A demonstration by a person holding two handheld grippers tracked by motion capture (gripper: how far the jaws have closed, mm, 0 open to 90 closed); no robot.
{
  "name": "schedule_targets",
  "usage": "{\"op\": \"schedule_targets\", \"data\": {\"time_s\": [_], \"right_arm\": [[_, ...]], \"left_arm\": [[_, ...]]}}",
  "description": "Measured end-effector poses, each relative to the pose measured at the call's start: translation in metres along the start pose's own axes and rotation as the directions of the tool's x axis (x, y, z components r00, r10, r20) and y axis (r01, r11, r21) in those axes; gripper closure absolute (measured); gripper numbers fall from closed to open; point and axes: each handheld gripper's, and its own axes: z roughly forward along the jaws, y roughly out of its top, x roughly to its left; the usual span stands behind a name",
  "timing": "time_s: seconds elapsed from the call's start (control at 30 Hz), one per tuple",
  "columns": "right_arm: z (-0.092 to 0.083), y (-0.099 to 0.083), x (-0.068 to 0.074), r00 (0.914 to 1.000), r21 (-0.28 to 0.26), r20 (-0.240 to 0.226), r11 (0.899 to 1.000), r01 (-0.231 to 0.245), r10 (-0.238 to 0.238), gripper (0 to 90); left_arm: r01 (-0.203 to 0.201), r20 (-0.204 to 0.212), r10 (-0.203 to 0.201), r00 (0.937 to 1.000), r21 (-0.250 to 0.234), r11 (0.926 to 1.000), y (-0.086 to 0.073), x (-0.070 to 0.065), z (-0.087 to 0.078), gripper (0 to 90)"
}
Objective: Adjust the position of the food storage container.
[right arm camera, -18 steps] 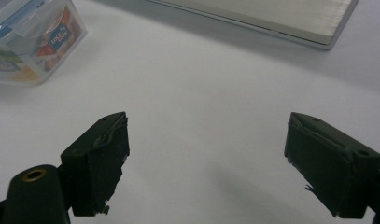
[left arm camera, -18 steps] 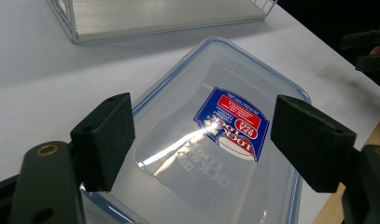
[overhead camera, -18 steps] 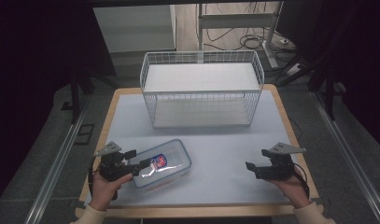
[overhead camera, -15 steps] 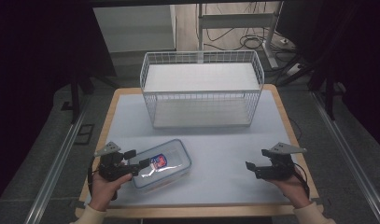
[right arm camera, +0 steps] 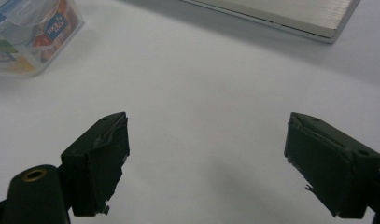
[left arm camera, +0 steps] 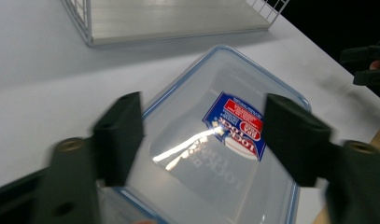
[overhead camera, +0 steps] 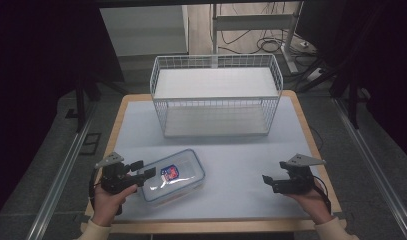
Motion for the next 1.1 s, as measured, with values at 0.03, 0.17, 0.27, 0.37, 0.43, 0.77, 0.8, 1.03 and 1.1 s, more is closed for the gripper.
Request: {"op": "schedule_targets", "data": {"time_s": [0.03,0.17,0.27,0.37,0.43,0.77,0.8,1.03,1.1], "right_arm": [[0.000,0.000,0.000,1.0000,0.000,0.001,1.000,0.001,-0.001,14.0],[0.000,0.000,0.001,1.0000,0.002,0.004,1.000,0.002,-0.002,14.0],[0.000,-0.001,0.000,1.0000,0.007,0.007,1.000,0.000,0.000,14.1],[0.001,-0.001,0.000,0.9999,0.012,0.011,1.000,-0.002,0.002,14.3],[0.001,-0.001,0.000,0.9999,0.020,0.011,1.000,-0.001,0.001,15.0],[0.003,-0.002,-0.001,0.9998,0.034,0.021,0.999,-0.007,0.006,15.3],[0.003,-0.002,-0.001,0.9997,0.035,0.022,0.999,-0.007,0.006,15.3],[0.004,-0.002,-0.001,0.9995,0.045,0.030,0.999,-0.004,0.003,15.3],[0.004,-0.003,-0.002,0.9995,0.049,0.032,0.999,-0.004,0.002,15.3]], "left_arm": [[0.000,-0.007,0.000,1.0000,-0.001,1.0000,0.000,0.000,-0.002,44.2],[-0.020,0.013,0.020,0.9997,-0.003,0.9998,0.002,0.000,-0.013,71.1],[-0.028,0.008,0.028,0.9996,0.002,0.9996,0.003,0.001,-0.023,81.8],[-0.027,0.005,0.027,0.9996,0.005,0.9996,0.002,0.003,-0.026,85.6],[-0.026,-0.001,0.026,0.9997,0.008,0.9996,-0.001,0.005,-0.029,86.6],[0.043,-0.048,-0.041,0.9980,0.046,0.9980,-0.021,0.029,-0.032,86.3],[0.052,-0.055,-0.049,0.9973,0.061,0.9968,-0.024,0.032,-0.030,86.1],[0.082,-0.077,-0.072,0.9944,0.125,0.9888,-0.035,0.042,-0.014,88.3],[0.096,-0.079,-0.086,0.9931,0.135,0.9862,-0.037,0.045,-0.012,88.6]]}}
